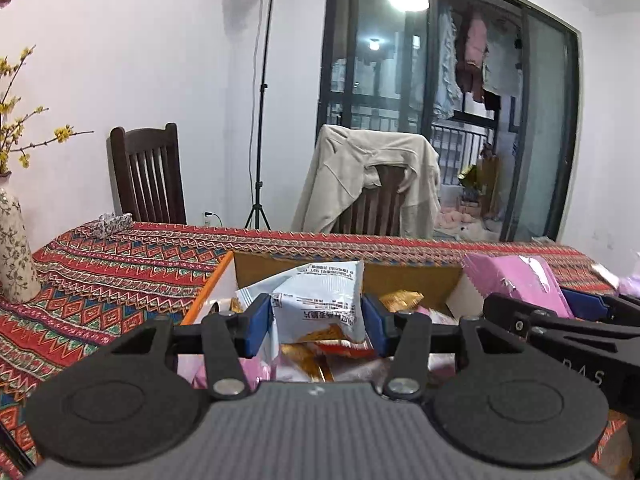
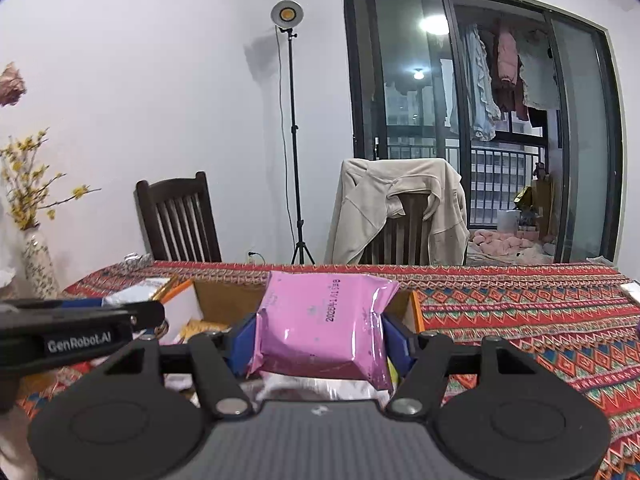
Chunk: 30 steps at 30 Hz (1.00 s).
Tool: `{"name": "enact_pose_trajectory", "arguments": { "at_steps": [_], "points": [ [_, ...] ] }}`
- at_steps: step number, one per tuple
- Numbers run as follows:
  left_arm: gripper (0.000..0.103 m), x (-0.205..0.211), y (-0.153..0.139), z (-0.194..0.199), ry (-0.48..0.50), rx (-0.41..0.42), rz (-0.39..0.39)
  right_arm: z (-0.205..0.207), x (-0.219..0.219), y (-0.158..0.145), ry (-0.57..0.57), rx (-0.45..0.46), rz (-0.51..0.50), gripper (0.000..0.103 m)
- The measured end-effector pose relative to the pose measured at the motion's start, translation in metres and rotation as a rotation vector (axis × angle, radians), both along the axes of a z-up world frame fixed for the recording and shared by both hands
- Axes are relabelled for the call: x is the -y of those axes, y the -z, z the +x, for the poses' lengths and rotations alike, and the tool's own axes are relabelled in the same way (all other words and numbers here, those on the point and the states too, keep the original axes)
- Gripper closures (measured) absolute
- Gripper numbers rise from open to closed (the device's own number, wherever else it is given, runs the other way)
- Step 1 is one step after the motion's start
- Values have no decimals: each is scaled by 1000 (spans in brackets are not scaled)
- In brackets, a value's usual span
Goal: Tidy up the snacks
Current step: 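Lift both packets and carry them over the box, then open both grippers over the box to drop the packets inside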
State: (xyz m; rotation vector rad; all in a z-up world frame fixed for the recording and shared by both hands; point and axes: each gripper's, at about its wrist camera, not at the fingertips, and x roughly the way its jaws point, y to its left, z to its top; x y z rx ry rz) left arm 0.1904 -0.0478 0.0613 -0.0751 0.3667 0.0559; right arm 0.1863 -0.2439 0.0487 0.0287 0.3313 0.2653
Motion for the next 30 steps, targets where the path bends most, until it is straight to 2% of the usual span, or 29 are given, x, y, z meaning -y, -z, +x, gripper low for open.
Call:
{"name": "enact_pose_trajectory", "arguments": {
  "at_steps": [7,9,16,17,19,20,21,23,25,30],
  "points": [
    [53,-10,14,28,-74,65,22,41,-16,5,36,10,-9,38],
    [53,-12,23,34,-72,62,44,48,-17,13,39,5,-18,38],
    [51,-21,37,45,-51,28,38,60,-13,34,23,-29,1,37],
    [49,-21,38,46,-45,24,31,60,-11,36,17,-33,6,35],
    [33,-24,38,44,-36,26,15,60,-7,37,20,-37,23,29],
    [11,-26,38,42,-39,35,-2,58,-4,38,27,-33,35,27],
    [0,-27,37,39,-51,51,-14,57,-1,37,31,-32,46,24],
    [0,-31,34,33,-74,89,-30,55,5,37,47,-28,72,6],
    [0,-33,33,32,-78,88,-44,55,8,37,54,-30,92,0],
    [0,-38,25,29,-81,85,-73,55,12,35,51,-41,132,0]
  ]
}}
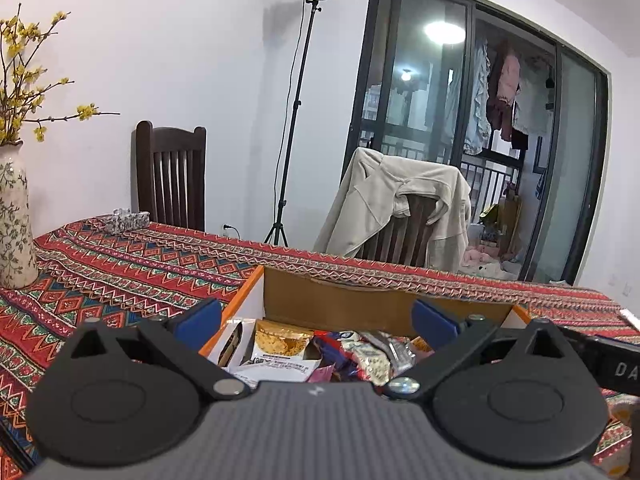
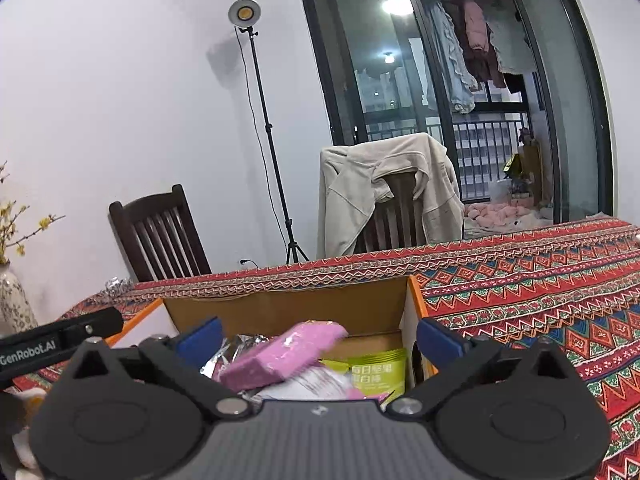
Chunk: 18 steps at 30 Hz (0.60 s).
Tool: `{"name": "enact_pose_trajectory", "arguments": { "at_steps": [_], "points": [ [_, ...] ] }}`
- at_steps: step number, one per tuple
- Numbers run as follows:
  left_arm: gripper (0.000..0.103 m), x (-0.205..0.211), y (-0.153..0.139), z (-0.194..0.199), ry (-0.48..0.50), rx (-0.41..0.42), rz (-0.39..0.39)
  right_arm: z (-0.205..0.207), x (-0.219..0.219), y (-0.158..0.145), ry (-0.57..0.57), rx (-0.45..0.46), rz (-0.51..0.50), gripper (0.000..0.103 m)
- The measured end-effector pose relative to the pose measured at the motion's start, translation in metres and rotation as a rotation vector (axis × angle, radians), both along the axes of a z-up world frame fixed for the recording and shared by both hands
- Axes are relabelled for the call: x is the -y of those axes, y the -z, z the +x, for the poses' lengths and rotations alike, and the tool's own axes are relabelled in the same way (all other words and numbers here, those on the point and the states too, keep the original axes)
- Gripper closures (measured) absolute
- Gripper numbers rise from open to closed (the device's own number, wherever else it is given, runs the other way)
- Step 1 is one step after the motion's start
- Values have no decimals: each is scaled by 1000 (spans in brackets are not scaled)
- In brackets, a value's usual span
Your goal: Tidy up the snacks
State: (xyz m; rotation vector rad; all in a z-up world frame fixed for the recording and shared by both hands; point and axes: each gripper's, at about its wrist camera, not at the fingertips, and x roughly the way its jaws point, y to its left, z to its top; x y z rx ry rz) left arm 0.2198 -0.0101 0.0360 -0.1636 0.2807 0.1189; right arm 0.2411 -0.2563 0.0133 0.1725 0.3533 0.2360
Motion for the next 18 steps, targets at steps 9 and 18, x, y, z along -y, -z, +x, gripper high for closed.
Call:
{"name": "enact_pose_trajectory", "arguments": {
  "at_steps": [9,18],
  "points": [
    [0,-5,-25,-27,35,5,-42,-29,2,-21,3,25,-15,0],
    [0,-4,-34,-97,116,22,32,-93,7,-34,-30,33,-31,0]
  ]
}}
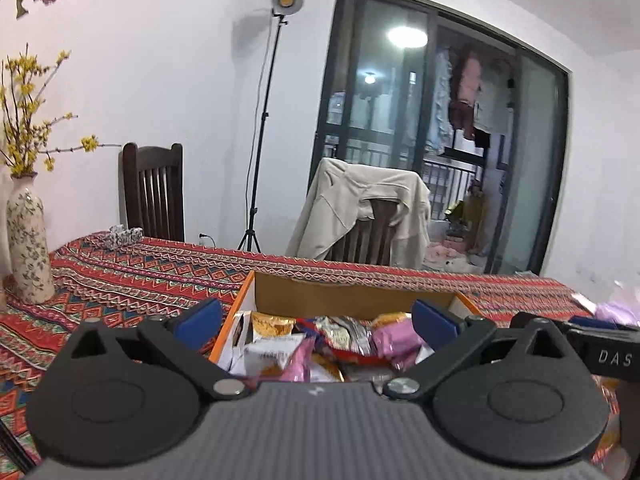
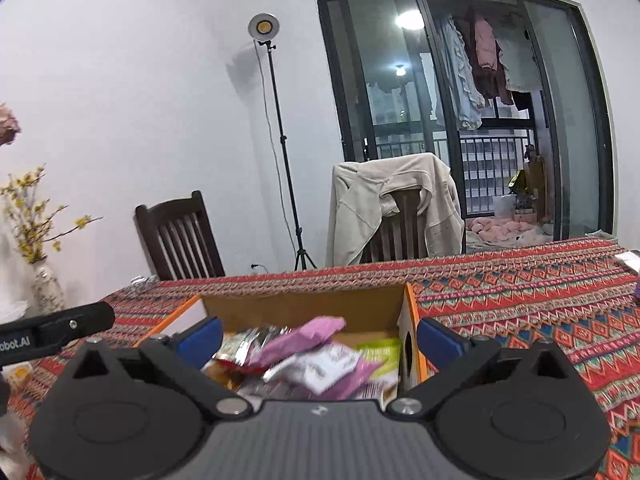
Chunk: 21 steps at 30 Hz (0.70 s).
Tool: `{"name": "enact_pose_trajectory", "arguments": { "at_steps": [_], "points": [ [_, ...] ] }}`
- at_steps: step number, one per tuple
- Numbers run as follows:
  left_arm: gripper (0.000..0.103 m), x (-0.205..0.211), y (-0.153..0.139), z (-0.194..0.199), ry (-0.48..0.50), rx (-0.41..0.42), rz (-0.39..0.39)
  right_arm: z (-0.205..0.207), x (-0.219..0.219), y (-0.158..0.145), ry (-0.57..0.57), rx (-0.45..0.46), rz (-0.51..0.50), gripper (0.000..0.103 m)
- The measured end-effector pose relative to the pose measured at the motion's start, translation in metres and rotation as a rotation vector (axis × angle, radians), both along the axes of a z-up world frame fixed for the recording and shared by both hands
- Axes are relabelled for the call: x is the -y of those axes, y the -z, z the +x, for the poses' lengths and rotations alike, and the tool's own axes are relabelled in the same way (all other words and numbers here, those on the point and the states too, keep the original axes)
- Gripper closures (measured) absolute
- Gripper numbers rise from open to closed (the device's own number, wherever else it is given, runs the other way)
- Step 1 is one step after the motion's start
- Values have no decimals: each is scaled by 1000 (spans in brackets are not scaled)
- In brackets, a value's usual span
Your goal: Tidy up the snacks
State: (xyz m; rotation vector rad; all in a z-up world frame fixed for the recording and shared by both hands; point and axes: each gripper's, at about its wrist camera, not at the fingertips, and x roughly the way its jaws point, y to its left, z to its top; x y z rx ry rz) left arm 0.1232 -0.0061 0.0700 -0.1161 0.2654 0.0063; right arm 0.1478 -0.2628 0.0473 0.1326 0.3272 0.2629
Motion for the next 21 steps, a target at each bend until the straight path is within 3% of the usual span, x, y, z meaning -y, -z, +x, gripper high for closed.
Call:
{"name": "enact_pose_trajectory", "arguments": {
  "at_steps": [4,9,21],
  "points": [
    [0,1,4,-35,23,9,21,-34,2,2,-19,-9,-28,0],
    [0,4,18,-67,43,-44,58,-69,1,15,-42,-45,-56,0],
    [0,0,55,-111,82,-142,27,-116,5,49,-81,-149,-64,0]
  ]
}}
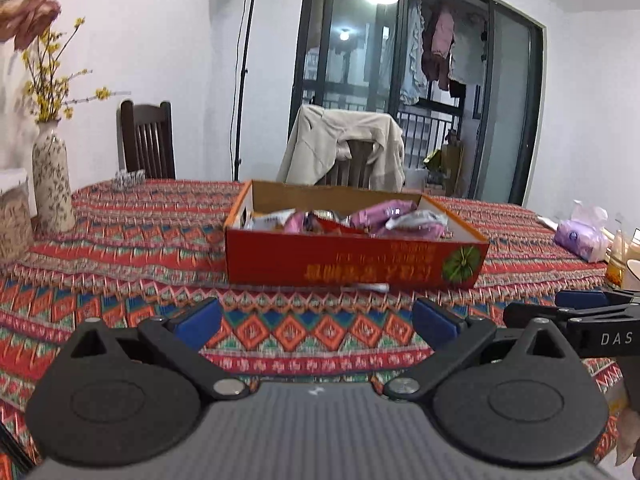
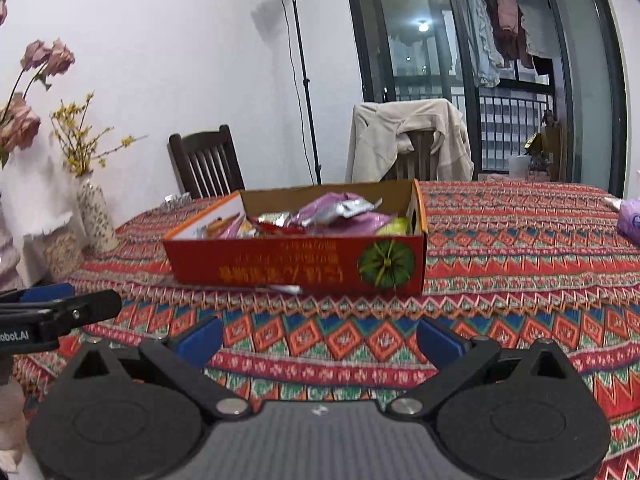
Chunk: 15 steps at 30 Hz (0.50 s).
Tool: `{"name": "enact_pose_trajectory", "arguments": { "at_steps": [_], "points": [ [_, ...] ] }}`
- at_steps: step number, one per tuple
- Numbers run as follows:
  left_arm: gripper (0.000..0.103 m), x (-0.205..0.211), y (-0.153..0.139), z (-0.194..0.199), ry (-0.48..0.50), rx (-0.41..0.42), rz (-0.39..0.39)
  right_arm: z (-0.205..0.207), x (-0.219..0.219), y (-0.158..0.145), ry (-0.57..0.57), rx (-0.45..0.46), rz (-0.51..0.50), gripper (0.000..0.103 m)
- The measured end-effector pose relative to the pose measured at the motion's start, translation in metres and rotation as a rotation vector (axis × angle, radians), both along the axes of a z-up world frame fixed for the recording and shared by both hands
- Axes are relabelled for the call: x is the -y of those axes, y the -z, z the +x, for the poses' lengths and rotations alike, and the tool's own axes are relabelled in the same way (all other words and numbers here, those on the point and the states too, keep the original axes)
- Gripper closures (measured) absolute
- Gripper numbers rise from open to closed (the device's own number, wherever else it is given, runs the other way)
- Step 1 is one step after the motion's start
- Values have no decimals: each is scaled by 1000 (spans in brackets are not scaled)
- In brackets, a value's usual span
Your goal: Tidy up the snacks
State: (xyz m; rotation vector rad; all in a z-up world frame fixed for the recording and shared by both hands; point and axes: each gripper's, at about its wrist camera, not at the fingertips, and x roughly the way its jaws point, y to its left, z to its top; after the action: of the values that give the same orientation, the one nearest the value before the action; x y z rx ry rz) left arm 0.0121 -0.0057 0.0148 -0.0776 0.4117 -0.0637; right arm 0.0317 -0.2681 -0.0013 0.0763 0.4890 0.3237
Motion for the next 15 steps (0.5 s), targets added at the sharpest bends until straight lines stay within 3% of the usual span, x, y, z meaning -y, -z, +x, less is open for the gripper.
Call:
{"name": "enact_pose_trajectory", "arguments": {
  "at_steps": [15],
  "points": [
    [0,3,16,-9,12,-45,-16,-10,3,12,4,-41,10,0]
  ]
}}
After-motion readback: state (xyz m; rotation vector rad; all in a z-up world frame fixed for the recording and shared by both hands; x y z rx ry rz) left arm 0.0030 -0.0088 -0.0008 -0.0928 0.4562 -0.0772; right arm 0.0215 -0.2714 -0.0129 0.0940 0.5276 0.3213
